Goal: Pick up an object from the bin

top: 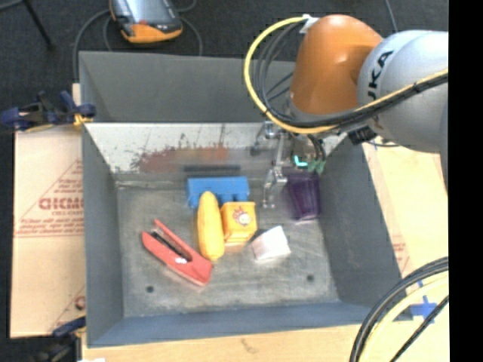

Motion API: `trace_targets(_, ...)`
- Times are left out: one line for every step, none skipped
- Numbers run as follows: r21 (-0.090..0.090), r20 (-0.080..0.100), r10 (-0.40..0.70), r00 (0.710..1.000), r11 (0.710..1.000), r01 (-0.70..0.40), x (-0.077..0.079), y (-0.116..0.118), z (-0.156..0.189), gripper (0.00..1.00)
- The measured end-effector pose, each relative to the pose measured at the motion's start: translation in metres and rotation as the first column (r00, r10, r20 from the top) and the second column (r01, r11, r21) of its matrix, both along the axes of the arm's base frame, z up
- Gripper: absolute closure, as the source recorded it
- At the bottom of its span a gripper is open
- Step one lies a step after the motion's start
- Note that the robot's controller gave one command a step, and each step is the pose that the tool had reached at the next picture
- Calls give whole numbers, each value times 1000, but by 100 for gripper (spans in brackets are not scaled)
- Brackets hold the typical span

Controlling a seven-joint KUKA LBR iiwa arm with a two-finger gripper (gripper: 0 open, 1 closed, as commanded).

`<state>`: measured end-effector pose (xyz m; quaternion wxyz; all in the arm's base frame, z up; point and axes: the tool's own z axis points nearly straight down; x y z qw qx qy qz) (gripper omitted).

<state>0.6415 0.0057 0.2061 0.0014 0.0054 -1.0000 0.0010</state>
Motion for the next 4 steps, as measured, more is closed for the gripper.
trace_targets(0, 8, 0, 1000, 1000, 0, 2, 0, 5, 0)
trace_targets(0, 15, 49, 999, 999, -49, 5, -3, -39, 0)
trace_targets(0, 3, 143, 990, 990, -143, 5, -4, -96, 0)
trace_targets(-6, 24, 218, 976, 976, -218, 4, 11, -111, 0)
